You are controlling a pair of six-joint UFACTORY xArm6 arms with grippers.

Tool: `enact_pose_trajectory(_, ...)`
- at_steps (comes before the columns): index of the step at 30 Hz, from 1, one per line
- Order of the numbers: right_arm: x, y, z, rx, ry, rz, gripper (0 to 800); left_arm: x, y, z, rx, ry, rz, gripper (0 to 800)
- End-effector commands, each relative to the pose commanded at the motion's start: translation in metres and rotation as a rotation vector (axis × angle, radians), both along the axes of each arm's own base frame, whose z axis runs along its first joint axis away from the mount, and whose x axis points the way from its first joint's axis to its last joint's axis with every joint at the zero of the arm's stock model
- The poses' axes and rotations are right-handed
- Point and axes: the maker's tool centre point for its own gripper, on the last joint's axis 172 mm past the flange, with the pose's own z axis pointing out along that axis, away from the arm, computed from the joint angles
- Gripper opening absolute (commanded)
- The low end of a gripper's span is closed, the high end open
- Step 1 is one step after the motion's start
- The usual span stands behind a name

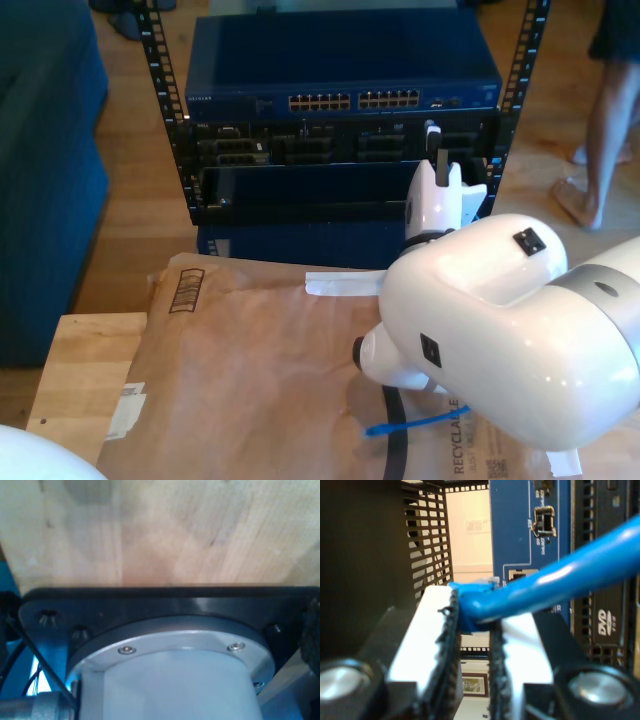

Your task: Grab the cable and plug it in

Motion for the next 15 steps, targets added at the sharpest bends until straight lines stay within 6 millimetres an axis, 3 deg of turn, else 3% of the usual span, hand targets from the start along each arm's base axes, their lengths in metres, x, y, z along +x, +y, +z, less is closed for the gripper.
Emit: enact_pose_trajectory(15,0.026,0.002,-0.001,-0.012,-0.023,0.036,0,0.000,0.000,0.000,0.000,0.000,0.000,800)
